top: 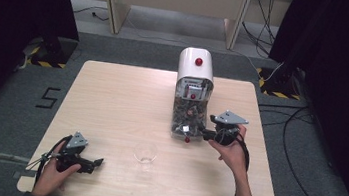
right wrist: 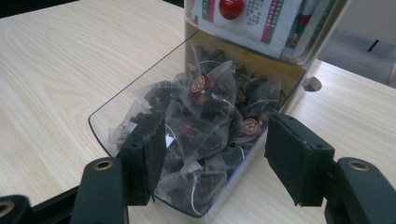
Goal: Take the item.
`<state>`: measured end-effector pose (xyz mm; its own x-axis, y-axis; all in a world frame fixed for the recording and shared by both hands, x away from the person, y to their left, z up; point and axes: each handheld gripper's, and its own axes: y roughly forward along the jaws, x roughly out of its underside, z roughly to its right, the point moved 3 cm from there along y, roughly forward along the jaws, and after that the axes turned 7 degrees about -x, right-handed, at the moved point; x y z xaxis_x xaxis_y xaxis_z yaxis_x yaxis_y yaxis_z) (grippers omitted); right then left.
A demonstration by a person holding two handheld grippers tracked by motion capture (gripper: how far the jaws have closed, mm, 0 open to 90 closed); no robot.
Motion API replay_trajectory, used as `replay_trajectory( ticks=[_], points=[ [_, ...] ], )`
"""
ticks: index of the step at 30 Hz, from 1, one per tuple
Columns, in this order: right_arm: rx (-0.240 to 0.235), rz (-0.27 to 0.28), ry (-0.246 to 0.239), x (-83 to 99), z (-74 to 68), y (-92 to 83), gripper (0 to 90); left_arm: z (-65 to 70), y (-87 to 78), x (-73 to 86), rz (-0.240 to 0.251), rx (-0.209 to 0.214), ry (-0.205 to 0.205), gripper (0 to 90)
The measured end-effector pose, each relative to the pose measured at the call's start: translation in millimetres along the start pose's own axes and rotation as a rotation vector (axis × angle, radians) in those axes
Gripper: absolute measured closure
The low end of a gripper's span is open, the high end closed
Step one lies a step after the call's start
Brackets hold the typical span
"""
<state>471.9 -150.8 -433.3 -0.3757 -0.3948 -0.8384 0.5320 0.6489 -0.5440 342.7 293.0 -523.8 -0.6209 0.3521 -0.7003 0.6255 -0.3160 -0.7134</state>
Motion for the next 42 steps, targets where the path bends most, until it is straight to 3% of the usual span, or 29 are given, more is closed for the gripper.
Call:
replay_trajectory(
  ticks=[30,42],
  points=[
    [-0.024,-0.01,0.009,-9.0,8.8,38.8,40.9,0.0,0.0,0.0,0.0,0.0,0.0,0.0],
    [-0.01,-0.003,0.015,-6.1,12.3,58.7,40.5,0.0,0.0,0.0,0.0,0.0,0.0,0.0]
  ],
)
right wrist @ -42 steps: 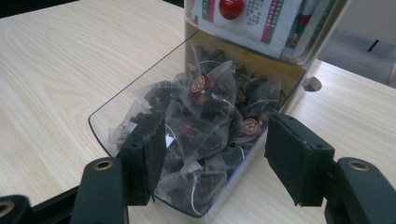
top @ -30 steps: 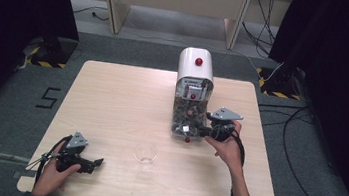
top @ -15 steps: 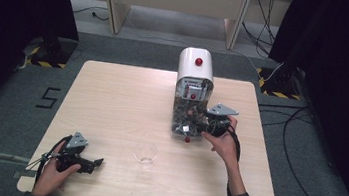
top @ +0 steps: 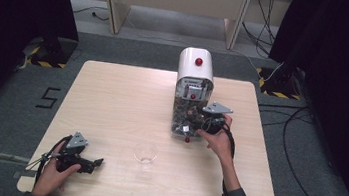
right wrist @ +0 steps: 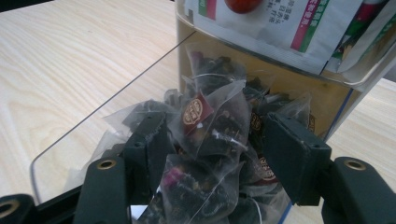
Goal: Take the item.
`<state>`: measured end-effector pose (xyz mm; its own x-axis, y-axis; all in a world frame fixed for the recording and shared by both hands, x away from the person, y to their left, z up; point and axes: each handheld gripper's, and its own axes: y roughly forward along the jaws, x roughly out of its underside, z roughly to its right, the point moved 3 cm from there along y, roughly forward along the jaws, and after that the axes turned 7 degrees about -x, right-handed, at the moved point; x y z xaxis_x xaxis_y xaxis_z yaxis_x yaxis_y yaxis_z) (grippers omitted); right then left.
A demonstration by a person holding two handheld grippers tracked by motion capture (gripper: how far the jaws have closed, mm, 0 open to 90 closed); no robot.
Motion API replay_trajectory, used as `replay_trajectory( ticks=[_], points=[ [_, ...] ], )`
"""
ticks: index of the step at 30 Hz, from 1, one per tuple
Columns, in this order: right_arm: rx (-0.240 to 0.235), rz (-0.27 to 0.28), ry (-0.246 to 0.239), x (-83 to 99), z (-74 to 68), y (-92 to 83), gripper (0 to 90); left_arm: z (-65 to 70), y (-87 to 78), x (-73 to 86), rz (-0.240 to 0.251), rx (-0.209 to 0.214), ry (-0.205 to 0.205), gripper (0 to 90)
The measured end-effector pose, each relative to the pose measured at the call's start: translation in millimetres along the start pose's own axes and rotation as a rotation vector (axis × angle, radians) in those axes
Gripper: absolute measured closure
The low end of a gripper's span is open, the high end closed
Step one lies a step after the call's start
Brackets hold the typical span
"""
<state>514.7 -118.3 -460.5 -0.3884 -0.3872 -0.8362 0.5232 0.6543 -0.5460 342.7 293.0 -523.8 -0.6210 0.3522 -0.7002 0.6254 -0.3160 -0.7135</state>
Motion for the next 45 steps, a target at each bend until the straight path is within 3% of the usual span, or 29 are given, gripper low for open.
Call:
replay_trajectory(
  ticks=[9,14,18,30,45],
  points=[
    [0.006,-0.007,0.0,-2.1,-0.6,9.2,44.8,0.0,0.0,0.0,0.0,0.0,0.0,0.0],
    [0.014,-0.032,-0.038,0.9,-0.6,12.4,64.6,0.0,0.0,0.0,0.0,0.0,0.0,0.0],
    [0.024,-0.018,-0.064,-2.0,-0.3,6.6,72.1,0.0,0.0,0.0,0.0,0.0,0.0,0.0],
    [-0.009,0.051,-0.093,-18.2,-10.2,-13.0,74.2,0.0,0.0,0.0,0.0,0.0,0.001,0.0],
    [-0.035,0.074,-0.127,-26.3,-21.6,-28.0,74.3,0.0,0.0,0.0,0.0,0.0,0.0,0.0]
  ],
)
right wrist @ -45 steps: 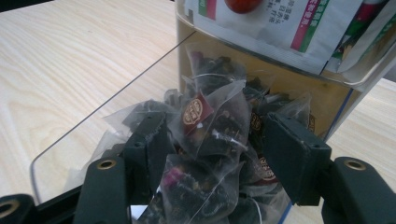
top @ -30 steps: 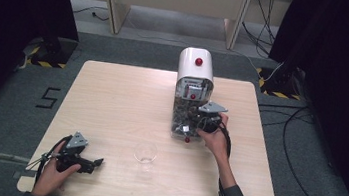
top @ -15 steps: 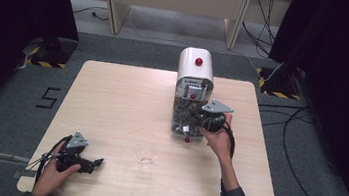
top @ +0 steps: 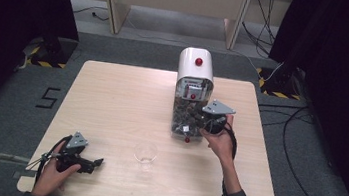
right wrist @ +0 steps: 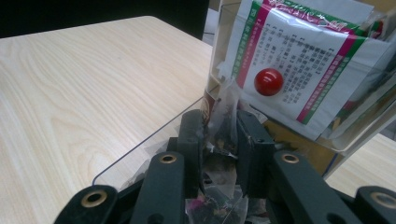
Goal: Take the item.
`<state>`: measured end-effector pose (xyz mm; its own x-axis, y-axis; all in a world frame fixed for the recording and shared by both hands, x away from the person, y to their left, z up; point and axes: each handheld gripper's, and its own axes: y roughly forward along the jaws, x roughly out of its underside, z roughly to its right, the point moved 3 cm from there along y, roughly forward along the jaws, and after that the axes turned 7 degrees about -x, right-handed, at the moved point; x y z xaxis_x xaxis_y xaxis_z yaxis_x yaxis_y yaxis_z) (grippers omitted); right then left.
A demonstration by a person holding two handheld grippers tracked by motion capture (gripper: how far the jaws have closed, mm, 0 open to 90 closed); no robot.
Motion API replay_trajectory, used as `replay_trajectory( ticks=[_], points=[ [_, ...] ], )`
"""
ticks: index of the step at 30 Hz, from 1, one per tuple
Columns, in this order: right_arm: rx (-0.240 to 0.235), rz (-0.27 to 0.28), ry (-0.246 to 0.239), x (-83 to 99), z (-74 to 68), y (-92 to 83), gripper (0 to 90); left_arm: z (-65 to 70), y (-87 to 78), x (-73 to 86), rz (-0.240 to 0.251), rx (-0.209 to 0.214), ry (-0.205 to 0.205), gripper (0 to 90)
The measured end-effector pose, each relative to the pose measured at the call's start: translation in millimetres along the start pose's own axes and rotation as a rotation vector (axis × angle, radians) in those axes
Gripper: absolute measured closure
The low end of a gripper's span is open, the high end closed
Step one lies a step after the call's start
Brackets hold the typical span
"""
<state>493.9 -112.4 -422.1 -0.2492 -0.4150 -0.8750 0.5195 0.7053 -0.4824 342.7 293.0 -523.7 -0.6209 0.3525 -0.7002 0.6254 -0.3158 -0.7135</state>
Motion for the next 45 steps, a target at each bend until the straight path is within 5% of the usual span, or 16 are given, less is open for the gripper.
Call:
replay_trajectory(
  ticks=[19,31,45],
  points=[
    [-0.063,0.022,-0.03,-8.2,-22.1,-10.3,74.3,0.0,0.0,0.0,0.0,0.0,0.0,0.0],
    [-0.166,0.026,-0.063,-15.9,-50.9,-9.9,74.3,0.0,0.0,0.0,0.0,0.0,-0.001,0.0],
    [-0.219,0.012,-0.075,-13.8,-66.3,-6.3,74.3,0.0,0.0,0.0,0.0,0.0,0.0,0.0]
  ],
)
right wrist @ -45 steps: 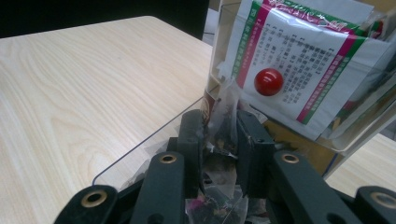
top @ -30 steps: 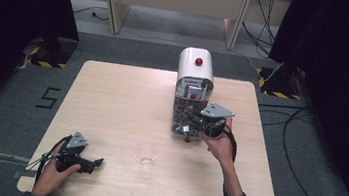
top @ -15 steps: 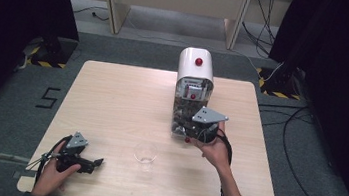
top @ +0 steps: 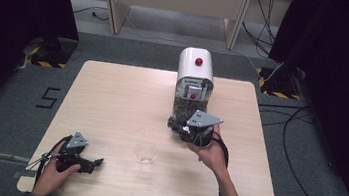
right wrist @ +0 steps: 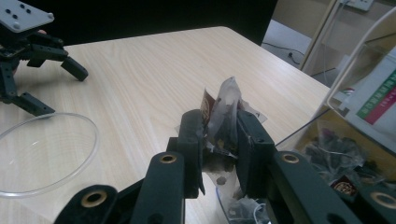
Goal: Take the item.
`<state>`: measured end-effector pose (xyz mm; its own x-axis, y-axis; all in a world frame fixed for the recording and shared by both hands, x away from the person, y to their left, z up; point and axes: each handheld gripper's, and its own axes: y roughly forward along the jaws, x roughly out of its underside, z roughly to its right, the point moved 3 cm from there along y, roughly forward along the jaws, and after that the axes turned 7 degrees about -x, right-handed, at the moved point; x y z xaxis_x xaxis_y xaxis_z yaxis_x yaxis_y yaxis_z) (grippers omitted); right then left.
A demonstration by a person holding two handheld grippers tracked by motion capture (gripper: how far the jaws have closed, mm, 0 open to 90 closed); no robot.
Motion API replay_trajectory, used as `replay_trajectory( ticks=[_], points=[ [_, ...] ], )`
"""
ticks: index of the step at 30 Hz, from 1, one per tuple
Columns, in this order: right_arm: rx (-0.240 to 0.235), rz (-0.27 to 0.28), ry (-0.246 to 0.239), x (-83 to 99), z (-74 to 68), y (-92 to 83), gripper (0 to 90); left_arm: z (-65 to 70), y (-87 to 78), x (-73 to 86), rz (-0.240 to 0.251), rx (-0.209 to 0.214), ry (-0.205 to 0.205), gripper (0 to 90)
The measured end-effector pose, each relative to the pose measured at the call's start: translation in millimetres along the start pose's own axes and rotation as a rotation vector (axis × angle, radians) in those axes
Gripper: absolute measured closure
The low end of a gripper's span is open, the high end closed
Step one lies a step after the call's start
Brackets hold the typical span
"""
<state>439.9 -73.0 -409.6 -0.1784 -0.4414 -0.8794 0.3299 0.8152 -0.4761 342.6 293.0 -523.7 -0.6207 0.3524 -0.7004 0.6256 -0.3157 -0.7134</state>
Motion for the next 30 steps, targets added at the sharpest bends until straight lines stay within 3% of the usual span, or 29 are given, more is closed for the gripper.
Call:
replay_trajectory(
  ticks=[30],
  points=[
    [-0.101,0.006,-0.055,-8.7,-30.7,4.1,74.4,0.0,0.0,0.0,0.0,0.0,0.0,0.0]
  ],
)
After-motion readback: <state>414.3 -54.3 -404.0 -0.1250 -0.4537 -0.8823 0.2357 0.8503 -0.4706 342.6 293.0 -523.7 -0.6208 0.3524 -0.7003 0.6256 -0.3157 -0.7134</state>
